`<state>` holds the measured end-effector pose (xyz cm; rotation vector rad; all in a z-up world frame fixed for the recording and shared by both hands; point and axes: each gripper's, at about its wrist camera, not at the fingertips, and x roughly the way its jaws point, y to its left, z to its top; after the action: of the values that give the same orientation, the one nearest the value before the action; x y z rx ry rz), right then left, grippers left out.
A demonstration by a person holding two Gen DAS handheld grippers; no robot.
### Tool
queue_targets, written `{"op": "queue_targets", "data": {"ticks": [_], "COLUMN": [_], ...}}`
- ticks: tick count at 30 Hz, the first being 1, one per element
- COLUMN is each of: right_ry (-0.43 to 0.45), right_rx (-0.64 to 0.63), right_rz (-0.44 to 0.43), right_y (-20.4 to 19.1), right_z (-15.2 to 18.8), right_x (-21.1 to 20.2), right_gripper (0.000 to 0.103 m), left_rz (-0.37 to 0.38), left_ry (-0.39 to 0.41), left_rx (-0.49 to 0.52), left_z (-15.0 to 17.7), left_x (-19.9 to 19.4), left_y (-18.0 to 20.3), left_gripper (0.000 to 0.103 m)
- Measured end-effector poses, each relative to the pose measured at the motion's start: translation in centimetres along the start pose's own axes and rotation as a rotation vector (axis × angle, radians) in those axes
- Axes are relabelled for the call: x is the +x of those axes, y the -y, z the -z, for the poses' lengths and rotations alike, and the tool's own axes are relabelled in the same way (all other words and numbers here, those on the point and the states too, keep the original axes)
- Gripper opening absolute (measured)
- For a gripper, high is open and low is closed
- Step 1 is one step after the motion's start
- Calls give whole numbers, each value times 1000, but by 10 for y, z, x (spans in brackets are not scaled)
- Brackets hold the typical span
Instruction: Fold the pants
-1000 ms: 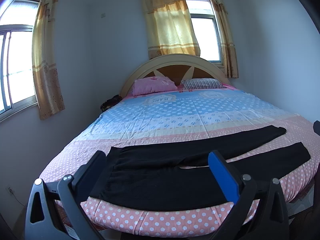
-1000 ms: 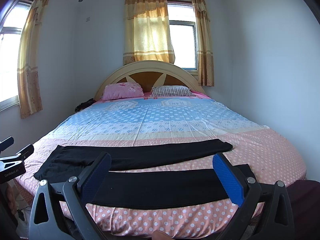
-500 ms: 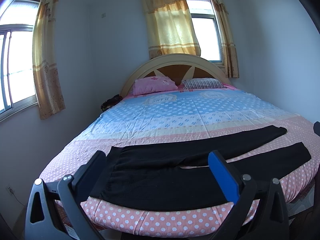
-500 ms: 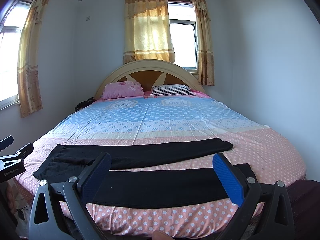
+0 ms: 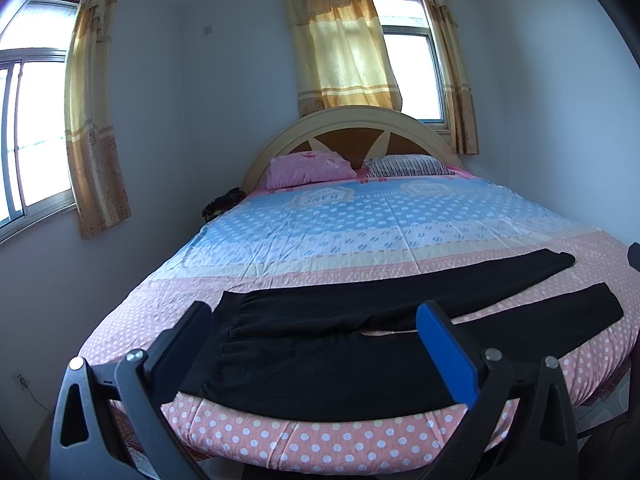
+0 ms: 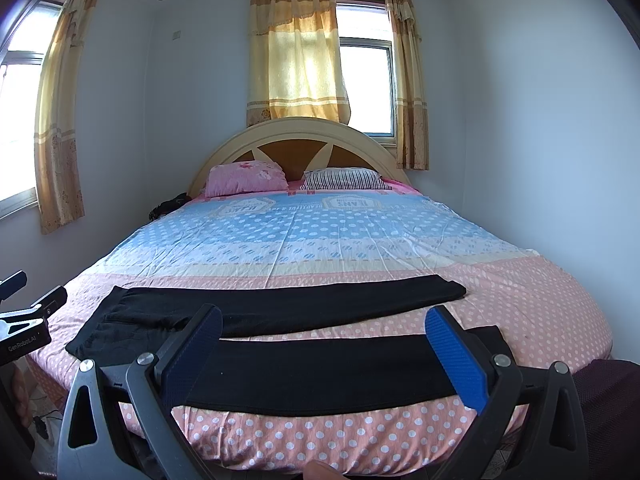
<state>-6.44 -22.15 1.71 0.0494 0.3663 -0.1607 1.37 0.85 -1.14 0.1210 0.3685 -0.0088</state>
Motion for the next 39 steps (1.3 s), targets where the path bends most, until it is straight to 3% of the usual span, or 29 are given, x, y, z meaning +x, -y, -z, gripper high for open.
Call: {"op": "queue_targets", "data": {"ticks": [33, 39], "right_ry": [-33, -50], "right_rx": [-10, -11], "right_rz": [1, 4], "right_y": [-1, 0], "right_z": [5, 9], "right_x": [9, 18], "right_gripper": [102, 102], "left_rz": [-1, 13], "left_ry": [-13, -44], "left_rx": [4, -13], "left_z": [8, 13], "left_x": [6, 15], "left_y": [0, -5], "left_gripper": [103, 103]}}
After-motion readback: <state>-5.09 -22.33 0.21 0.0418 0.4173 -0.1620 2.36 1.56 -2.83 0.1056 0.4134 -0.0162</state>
